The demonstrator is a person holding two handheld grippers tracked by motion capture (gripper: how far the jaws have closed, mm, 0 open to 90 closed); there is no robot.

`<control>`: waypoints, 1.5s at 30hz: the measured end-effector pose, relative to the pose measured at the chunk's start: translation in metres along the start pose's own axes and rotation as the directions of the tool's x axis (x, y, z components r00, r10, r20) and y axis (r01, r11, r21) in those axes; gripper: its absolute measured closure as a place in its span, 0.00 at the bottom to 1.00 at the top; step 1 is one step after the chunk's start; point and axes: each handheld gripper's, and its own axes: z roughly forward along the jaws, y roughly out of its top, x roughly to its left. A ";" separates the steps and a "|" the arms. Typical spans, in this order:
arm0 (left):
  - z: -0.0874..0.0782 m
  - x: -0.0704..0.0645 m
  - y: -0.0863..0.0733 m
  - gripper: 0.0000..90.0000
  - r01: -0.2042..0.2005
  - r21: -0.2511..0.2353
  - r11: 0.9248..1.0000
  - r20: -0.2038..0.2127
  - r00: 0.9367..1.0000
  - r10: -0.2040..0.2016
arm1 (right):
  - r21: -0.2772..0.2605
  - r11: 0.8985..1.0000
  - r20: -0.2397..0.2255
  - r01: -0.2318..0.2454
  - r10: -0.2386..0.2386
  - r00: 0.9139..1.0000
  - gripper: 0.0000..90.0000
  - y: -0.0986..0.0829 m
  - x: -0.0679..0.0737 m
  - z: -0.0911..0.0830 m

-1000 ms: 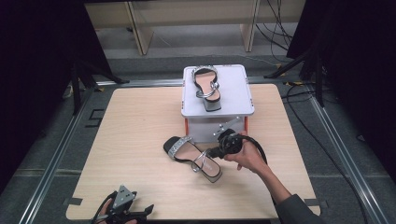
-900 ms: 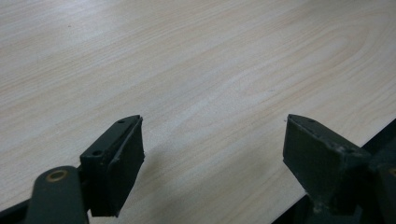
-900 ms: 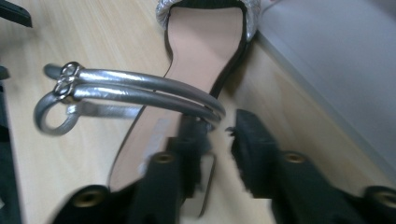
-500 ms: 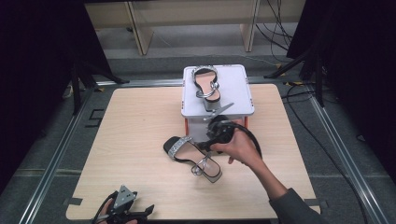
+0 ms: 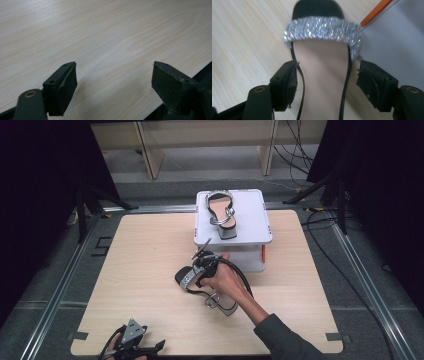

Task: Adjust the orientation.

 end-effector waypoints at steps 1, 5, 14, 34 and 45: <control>0.000 0.001 0.000 0.22 -0.016 0.005 1.000 0.000 1.000 0.016 | 0.001 1.000 -0.001 0.014 -0.014 1.000 0.35 -0.001 -0.001 0.002; -0.001 0.001 0.000 0.22 -0.006 0.004 1.000 0.004 1.000 0.006 | 0.019 1.000 0.000 0.023 -0.023 1.000 0.34 -0.008 -0.002 0.012; 0.000 0.000 0.000 0.22 -0.003 0.005 1.000 0.001 1.000 0.003 | 0.054 0.998 0.005 0.025 -0.025 1.000 0.32 -0.020 -0.002 0.026; -0.001 0.002 0.001 0.22 -0.009 0.007 1.000 0.006 1.000 0.009 | 0.074 0.995 0.013 0.063 -0.064 0.998 0.39 -0.028 0.001 0.038; -0.002 0.003 0.000 0.22 0.005 0.003 1.000 0.002 1.000 -0.005 | 0.070 0.994 0.006 0.079 -0.079 0.997 0.46 -0.030 0.001 0.035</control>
